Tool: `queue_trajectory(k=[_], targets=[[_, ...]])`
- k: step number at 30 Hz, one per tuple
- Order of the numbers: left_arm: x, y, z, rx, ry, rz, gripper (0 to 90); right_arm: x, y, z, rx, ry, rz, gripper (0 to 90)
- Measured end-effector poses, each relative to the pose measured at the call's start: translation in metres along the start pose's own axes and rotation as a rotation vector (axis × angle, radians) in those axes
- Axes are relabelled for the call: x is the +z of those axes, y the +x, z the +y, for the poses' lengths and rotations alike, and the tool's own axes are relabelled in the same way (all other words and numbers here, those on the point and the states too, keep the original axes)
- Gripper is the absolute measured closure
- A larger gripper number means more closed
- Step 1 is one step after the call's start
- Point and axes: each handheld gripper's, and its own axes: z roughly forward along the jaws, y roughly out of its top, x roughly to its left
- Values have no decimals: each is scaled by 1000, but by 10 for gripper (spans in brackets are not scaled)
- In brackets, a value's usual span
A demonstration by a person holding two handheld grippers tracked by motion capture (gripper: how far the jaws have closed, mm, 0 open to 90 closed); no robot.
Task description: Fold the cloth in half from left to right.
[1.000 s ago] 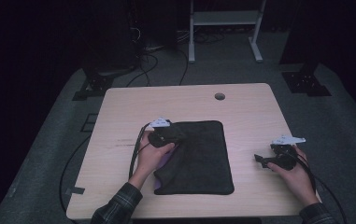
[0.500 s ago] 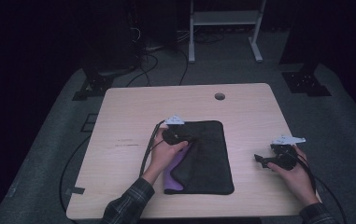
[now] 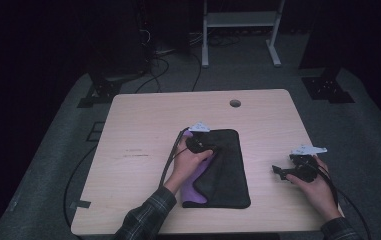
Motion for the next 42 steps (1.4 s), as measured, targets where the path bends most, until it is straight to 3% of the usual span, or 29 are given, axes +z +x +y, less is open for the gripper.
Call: queue_trajectory(k=[10,17,27,33,37,40,42], targets=[[25,-7,5,-10,2,-36,864,0,0,0,0,0,0,124],[48,-8,0,-20,40,-43,862,0,0,0,1,0,0,124],[66,-8,-4,-10,92,-37,836,0,0,0,0,0,0,124],[64,-13,0,30,82,-35,698,0,0,0,0,0,0,124],[53,-15,3,63,86,-6,502,0,0,0,0,0,0,124],[39,-14,1,102,86,38,411,0,0,0,-1,-1,0,118],[31,-13,0,107,90,56,364,0,0,-1,-6,5,3,102]])
